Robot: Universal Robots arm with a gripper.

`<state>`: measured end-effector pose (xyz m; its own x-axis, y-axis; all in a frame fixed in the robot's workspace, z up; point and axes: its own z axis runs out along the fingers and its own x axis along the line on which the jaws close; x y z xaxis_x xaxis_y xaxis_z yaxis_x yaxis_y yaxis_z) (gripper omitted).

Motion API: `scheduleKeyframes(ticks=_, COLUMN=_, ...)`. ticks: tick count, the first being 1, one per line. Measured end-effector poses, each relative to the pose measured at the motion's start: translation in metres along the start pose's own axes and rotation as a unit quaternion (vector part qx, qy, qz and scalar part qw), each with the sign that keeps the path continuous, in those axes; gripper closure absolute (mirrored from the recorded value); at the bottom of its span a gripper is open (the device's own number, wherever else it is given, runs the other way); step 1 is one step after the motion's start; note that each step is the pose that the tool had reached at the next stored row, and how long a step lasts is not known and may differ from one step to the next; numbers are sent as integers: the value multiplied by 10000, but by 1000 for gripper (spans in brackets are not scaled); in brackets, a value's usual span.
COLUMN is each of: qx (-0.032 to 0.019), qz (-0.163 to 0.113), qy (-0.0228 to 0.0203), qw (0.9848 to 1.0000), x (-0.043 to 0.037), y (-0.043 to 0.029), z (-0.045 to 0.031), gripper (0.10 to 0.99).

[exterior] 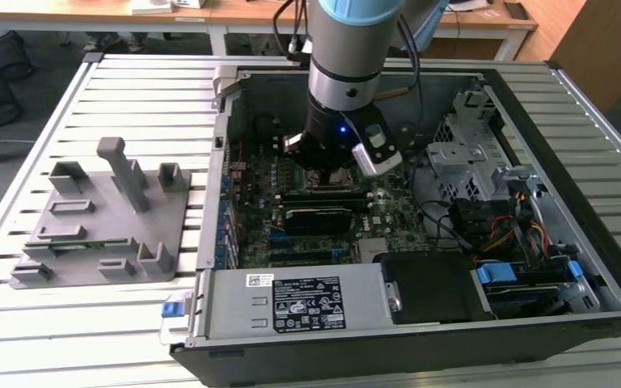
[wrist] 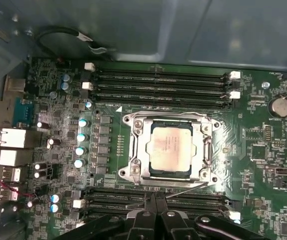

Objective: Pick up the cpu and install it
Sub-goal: 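Install the second cpu locking lever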

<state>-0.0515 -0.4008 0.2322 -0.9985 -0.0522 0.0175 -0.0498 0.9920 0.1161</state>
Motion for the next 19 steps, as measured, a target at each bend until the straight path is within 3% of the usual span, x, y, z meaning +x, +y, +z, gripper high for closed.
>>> scheduleKeyframes(ticks=13, qx=-16, qz=5, qy=61, qw=10000, x=18, y=-27, z=126, gripper=980)
scheduleKeyframes(ticks=16, qx=-77, qz=5, qy=59, qw=10000, x=30, y=-54, z=133, gripper=980)
scheduleKeyframes(ticks=19, qx=-211, qz=0, qy=52, qw=9998, x=37, y=-90, z=132, gripper=980)
